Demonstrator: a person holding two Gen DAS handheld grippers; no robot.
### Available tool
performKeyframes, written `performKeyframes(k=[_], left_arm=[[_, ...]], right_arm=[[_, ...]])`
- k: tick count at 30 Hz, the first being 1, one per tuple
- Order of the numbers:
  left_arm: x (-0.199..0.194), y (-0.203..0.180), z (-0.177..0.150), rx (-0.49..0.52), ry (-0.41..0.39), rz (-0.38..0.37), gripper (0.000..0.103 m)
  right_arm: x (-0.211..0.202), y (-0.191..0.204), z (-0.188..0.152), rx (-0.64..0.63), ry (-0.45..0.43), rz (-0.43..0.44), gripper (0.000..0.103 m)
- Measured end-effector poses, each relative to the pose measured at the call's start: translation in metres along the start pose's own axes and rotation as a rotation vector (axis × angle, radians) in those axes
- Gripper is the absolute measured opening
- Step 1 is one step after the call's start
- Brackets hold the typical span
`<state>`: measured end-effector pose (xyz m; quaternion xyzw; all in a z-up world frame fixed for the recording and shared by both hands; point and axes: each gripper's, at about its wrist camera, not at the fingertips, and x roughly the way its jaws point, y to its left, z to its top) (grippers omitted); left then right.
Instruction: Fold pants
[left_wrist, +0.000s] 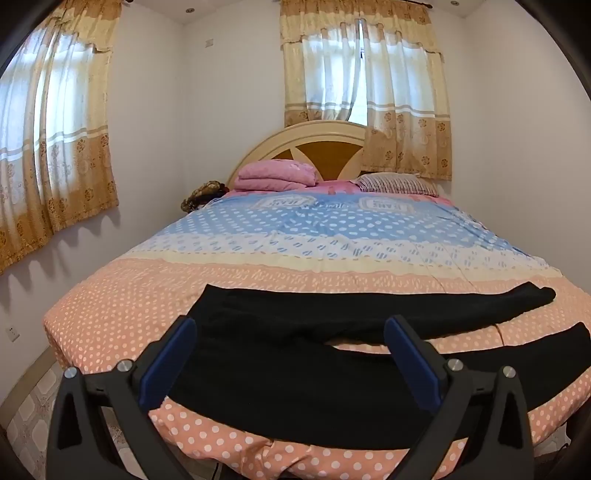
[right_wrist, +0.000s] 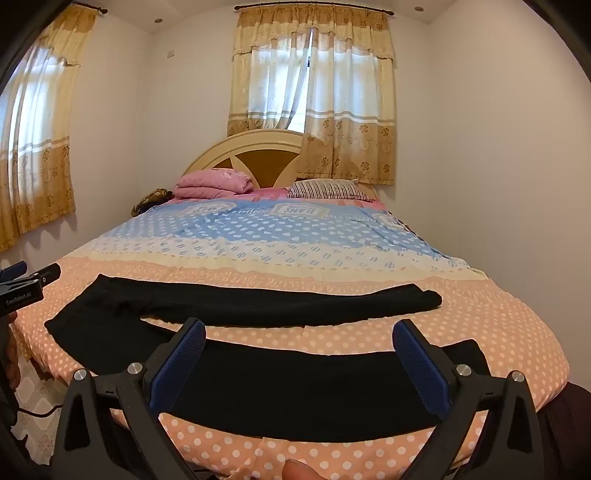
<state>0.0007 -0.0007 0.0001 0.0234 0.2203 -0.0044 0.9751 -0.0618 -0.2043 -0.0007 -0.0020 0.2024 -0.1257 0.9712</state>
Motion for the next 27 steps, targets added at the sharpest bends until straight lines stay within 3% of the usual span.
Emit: performKeyframes(k=[27], left_arm=[[0.003, 0.004, -0.004, -0.001, 0.000, -0.002, 0.103]], right_arm=[[0.006, 0.002, -0.003, 0.001, 0.019, -0.019, 0.102]])
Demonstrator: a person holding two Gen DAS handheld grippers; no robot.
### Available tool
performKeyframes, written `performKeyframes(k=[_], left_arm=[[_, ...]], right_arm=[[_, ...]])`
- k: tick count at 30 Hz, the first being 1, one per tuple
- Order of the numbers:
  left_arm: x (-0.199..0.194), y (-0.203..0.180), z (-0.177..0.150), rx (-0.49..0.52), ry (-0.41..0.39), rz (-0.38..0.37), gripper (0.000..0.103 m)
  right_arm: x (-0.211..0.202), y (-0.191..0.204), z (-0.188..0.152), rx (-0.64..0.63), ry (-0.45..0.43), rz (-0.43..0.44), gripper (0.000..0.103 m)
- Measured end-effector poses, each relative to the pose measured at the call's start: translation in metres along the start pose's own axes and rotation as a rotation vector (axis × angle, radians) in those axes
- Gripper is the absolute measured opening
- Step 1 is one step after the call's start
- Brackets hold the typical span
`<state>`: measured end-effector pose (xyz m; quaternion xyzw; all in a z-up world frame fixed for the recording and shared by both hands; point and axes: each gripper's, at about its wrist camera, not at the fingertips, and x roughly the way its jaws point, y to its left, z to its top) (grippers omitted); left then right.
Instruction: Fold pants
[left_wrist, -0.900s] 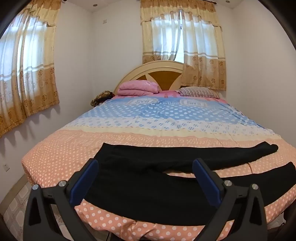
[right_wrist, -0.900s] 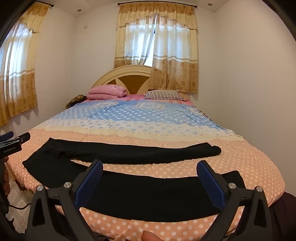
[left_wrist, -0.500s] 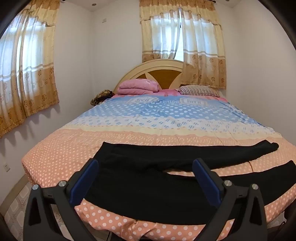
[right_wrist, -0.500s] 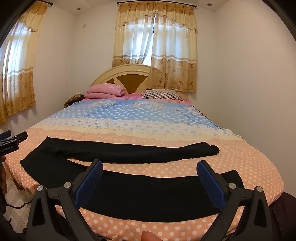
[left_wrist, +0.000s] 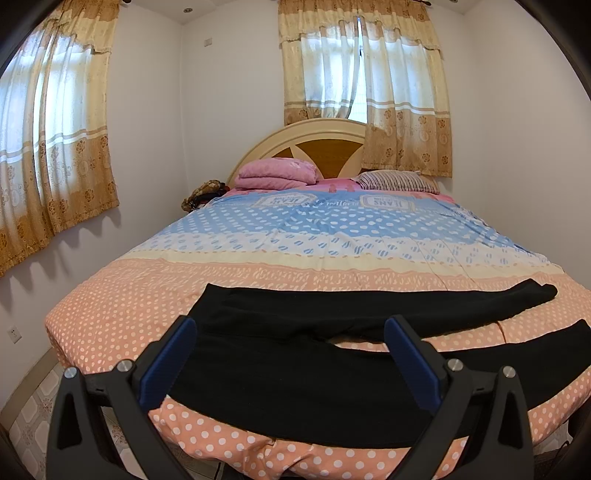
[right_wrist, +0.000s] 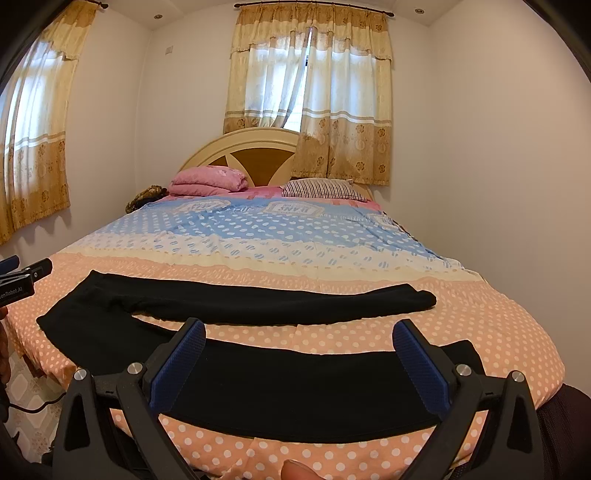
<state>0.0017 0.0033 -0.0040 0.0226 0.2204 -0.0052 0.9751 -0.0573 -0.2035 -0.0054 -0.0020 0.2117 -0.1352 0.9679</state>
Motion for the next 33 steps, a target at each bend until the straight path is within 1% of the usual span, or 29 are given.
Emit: performKeyframes(k=[33], left_arm=[[-0.0007, 0.0055, 0.0003, -0.005, 0.000, 0.000, 0.103]], right_arm=[[0.0029, 0.0011, -0.0049, -0.010, 0.008, -0.004, 0.102]])
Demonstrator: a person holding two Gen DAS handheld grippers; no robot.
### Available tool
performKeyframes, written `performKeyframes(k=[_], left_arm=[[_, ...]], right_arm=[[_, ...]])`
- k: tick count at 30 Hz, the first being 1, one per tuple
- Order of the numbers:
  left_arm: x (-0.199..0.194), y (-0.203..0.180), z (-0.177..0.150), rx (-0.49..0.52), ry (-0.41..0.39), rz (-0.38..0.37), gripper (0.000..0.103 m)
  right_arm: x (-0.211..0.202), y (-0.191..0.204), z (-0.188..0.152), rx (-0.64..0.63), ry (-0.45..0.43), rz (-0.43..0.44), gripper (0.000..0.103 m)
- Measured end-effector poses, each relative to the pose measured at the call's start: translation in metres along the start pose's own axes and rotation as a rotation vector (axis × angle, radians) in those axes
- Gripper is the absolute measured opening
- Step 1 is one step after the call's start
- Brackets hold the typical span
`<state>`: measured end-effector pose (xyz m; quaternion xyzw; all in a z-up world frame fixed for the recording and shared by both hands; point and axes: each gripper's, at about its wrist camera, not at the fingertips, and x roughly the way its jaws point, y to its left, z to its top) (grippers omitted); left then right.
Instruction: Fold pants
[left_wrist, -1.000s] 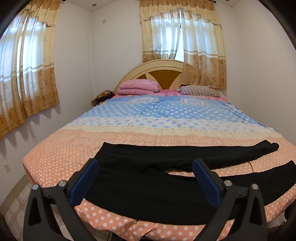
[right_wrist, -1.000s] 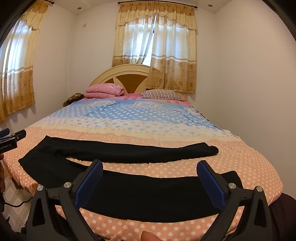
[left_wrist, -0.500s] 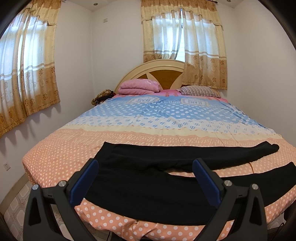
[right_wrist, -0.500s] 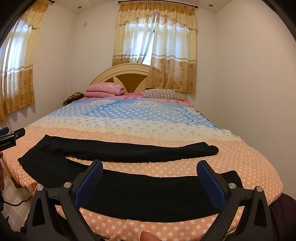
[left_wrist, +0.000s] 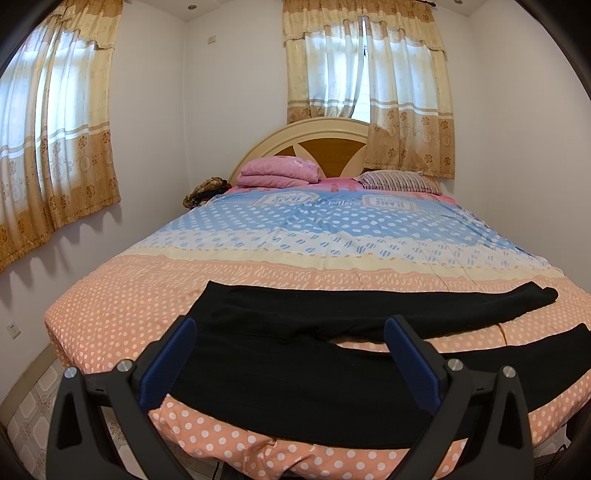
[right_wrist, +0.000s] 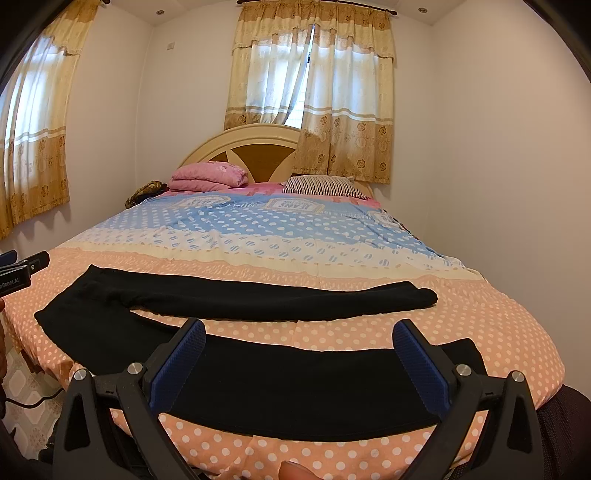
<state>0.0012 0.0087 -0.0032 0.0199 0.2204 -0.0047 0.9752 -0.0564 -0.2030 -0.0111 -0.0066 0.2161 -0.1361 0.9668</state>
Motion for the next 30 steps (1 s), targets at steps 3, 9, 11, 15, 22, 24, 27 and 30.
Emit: performKeyframes(k=[3, 9, 11, 15, 22, 24, 27, 30], left_arm=[[0.0005, 0.0000, 0.0005, -0.001, 0.002, 0.000, 0.103], [0.0003, 0.0009, 0.0002, -0.003, 0.003, 0.001, 0.103], [0.0001, 0.0015, 0.0003, -0.003, 0.003, 0.000, 0.103], [0.0004, 0.0018, 0.0006, -0.002, 0.004, 0.000, 0.103], [0.0003, 0.0021, 0.0004, -0.003, 0.005, 0.000, 0.103], [0.0008, 0.0026, -0.0005, -0.004, 0.006, 0.000, 0.103], [0.0018, 0.0042, -0.0019, -0.003, 0.010, 0.002, 0.103], [0.0038, 0.0046, -0.0034, -0.002, 0.016, 0.003, 0.103]], right_arm=[[0.0008, 0.0003, -0.0002, -0.001, 0.000, 0.000, 0.102], [0.0005, 0.0010, -0.0003, -0.002, 0.001, 0.000, 0.102], [0.0006, 0.0008, -0.0003, -0.002, 0.001, 0.000, 0.102], [0.0006, 0.0013, -0.0003, -0.002, 0.002, 0.000, 0.102], [0.0017, 0.0016, -0.0031, -0.010, 0.006, -0.003, 0.102], [0.0024, 0.0037, -0.0025, -0.012, 0.008, -0.004, 0.102], [0.0034, 0.0041, -0.0037, -0.016, 0.012, -0.005, 0.102], [0.0037, 0.0060, -0.0041, -0.020, 0.014, -0.007, 0.102]])
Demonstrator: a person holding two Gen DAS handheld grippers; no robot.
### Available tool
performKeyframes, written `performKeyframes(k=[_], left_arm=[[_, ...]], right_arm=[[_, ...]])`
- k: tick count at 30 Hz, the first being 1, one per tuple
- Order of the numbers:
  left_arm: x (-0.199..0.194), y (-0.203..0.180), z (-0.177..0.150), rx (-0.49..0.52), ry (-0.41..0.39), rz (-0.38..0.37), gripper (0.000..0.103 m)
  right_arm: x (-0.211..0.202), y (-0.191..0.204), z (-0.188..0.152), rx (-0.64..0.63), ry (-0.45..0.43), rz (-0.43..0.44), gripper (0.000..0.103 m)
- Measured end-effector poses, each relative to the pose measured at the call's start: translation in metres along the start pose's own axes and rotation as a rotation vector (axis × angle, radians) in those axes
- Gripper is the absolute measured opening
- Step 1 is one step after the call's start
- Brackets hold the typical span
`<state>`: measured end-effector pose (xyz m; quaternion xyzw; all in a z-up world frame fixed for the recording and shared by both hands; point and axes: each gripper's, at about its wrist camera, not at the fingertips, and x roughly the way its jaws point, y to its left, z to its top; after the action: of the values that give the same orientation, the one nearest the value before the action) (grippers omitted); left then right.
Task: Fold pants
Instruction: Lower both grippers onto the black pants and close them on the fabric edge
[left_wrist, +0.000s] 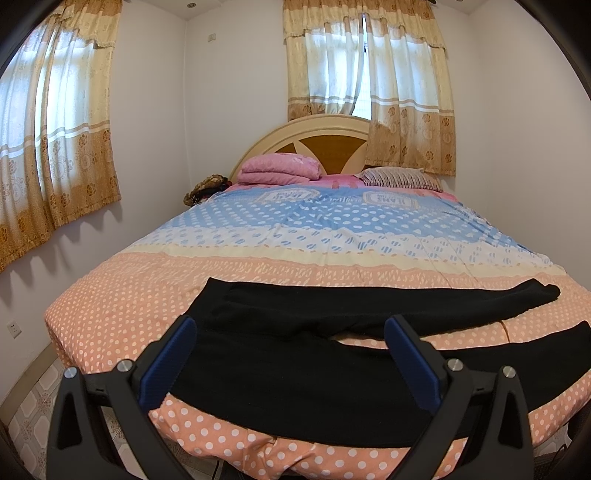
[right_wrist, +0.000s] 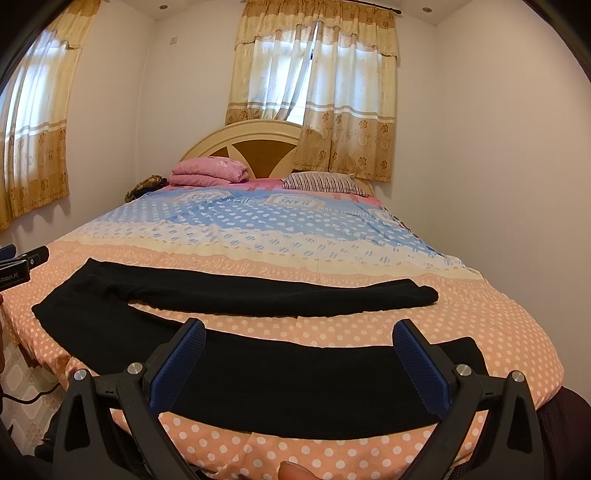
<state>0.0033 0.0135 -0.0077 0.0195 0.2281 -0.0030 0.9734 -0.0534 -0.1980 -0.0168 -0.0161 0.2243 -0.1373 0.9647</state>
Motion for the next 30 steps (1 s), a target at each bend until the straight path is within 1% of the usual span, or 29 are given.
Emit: performKeyframes(k=[4, 7, 9, 11, 14, 16, 19, 21, 25, 26, 27, 28, 30], left_arm=[[0.004, -0.002, 0.000, 0.001, 0.005, -0.003, 0.103], [0.011, 0.001, 0.000, 0.003, 0.002, -0.013, 0.103], [0.026, 0.008, 0.002, 0.017, 0.000, 0.015, 0.103], [0.050, 0.021, 0.006, 0.031, 0.021, 0.053, 0.103], [0.096, 0.047, 0.012, 0.074, 0.096, 0.105, 0.103], [0.125, 0.069, 0.017, 0.068, 0.140, 0.136, 0.103], [0.163, 0.096, 0.024, 0.068, 0.188, 0.178, 0.103], [0.187, 0.109, 0.027, 0.072, 0.224, 0.164, 0.103], [0.225, 0.117, 0.030, 0.068, 0.292, 0.145, 0.103], [0.237, 0.120, 0.030, 0.060, 0.310, 0.137, 0.099], [0.246, 0.122, 0.031, 0.057, 0.328, 0.131, 0.093], [0.259, 0.122, 0.031, 0.054, 0.352, 0.126, 0.091], [0.276, 0.123, 0.031, 0.058, 0.379, 0.110, 0.081]], right_arm=[[0.000, -0.001, -0.001, 0.003, -0.006, 0.004, 0.102], [0.003, -0.003, -0.002, 0.015, -0.006, 0.034, 0.102], [0.008, -0.007, -0.003, 0.018, -0.010, 0.060, 0.102], [0.018, -0.014, -0.005, 0.022, 0.007, 0.066, 0.102], [0.032, -0.030, -0.008, 0.049, 0.023, 0.043, 0.102], [0.046, -0.045, -0.010, 0.081, 0.048, 0.012, 0.102], [0.065, -0.063, -0.011, 0.109, 0.090, -0.010, 0.102], [0.083, -0.080, -0.007, 0.125, 0.120, -0.037, 0.102], [0.109, -0.111, 0.004, 0.172, 0.159, -0.060, 0.102], [0.120, -0.124, 0.007, 0.192, 0.178, -0.071, 0.102], [0.127, -0.132, 0.010, 0.203, 0.188, -0.073, 0.101], [0.132, -0.136, 0.012, 0.206, 0.194, -0.074, 0.100], [0.148, -0.150, 0.016, 0.208, 0.216, -0.081, 0.092]])
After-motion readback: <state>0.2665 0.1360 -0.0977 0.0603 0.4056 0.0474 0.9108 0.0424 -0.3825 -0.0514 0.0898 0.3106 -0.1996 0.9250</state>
